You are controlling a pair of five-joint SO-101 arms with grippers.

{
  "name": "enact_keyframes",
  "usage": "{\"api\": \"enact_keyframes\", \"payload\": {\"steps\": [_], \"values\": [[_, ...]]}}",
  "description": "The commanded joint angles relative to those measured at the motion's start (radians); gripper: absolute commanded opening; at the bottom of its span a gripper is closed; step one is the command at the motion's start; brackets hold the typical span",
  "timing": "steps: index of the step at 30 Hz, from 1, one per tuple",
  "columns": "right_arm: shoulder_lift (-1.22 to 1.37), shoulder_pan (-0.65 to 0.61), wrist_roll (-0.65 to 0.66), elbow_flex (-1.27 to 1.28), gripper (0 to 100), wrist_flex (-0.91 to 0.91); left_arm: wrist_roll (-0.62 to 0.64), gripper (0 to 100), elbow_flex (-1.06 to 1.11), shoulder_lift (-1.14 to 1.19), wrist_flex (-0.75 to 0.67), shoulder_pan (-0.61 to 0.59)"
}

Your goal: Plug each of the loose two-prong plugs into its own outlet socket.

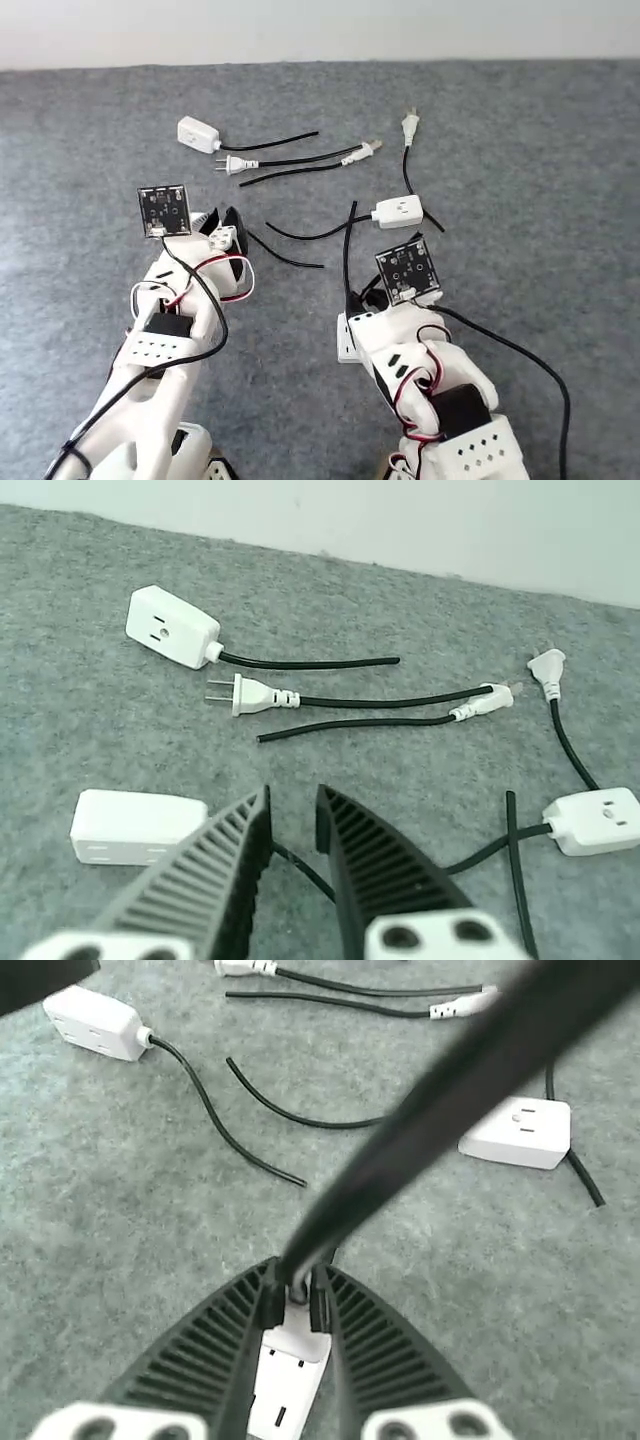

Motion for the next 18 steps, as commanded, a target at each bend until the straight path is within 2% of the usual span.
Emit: {"api": "enact_keyframes", "payload": {"steps": [1,12,18], "values": [[-0.007,0.01,-0.005,0.002,0.8,-0.044,0.008,7,-0.007,-0.028,-0.029,-0.003],[-0.013,0.007,-0.003,0.064,1.0,-0.088,0.008,7,-0.007,-0.028,-0.029,-0.025],[-0.015,-0.036,-0.003,0.083,0.9,-0.09,0.008,7,-0.007,-0.028,-0.029,-0.025]]}}
